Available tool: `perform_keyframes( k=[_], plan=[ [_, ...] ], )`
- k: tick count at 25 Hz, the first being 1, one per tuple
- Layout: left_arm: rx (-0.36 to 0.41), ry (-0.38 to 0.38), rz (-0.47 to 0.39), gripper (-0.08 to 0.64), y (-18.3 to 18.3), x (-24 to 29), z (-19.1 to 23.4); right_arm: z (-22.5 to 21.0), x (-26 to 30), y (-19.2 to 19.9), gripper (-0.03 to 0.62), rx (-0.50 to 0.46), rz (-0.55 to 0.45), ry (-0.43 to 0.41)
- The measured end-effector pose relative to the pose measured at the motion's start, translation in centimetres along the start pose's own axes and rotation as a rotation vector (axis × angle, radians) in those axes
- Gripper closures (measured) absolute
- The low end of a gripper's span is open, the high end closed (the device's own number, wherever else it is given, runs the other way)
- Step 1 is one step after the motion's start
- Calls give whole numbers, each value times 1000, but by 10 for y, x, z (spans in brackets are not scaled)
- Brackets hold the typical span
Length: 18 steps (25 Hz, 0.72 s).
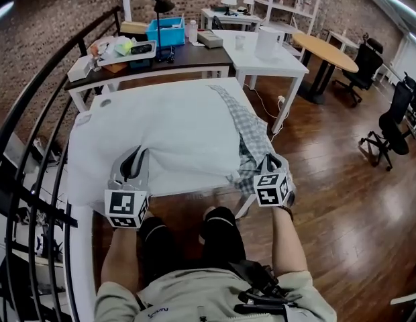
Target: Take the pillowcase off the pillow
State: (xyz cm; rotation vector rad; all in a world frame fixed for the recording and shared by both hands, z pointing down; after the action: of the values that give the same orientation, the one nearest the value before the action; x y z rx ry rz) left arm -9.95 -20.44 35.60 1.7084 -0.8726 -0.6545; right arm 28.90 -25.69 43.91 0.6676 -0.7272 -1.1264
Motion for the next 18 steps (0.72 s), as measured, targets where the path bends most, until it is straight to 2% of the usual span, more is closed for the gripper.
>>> perform_keyframes(
  k=[2,4,8,11,12,15,16,18],
  plan=[
    [-12,-10,-23,515,1,-6,5,12,12,16,577,-62,72,-53],
    [-30,-10,-46,515,1,-9,7,21,15,20,577,-95,94,-64],
    [-49,46,-24,509,7,-10,-3,17,12,18,575,-61,89,-106],
    [-30,127,-15,446,-10,-28,-25,-6,-7,10,501,85,38,-172],
    [-19,147,-50,430,-25,-35,-32,-17,-14,3,494,146,-3,-187],
    [-42,213,-209,445,-73,-39,-40,-47,-27,-33,488,307,-172,-213],
    [-29,233,-228,445,-85,-31,-39,-53,-27,-47,488,349,-229,-220],
    [59,237,-176,432,-96,-2,-30,-59,-23,-73,488,405,-317,-239]
  ],
)
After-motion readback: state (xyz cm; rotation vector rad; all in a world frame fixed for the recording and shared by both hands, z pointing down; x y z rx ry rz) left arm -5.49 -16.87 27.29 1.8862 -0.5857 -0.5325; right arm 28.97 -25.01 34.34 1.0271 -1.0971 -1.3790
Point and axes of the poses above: the fingertips, and each gripper's own axes: x forward along the fingers, z to its left, y out of its underside, the point moved 7 cm from there along -x, backward along the fingers, and after that the axes turned 15 degrees about y, right-handed, at the moved point
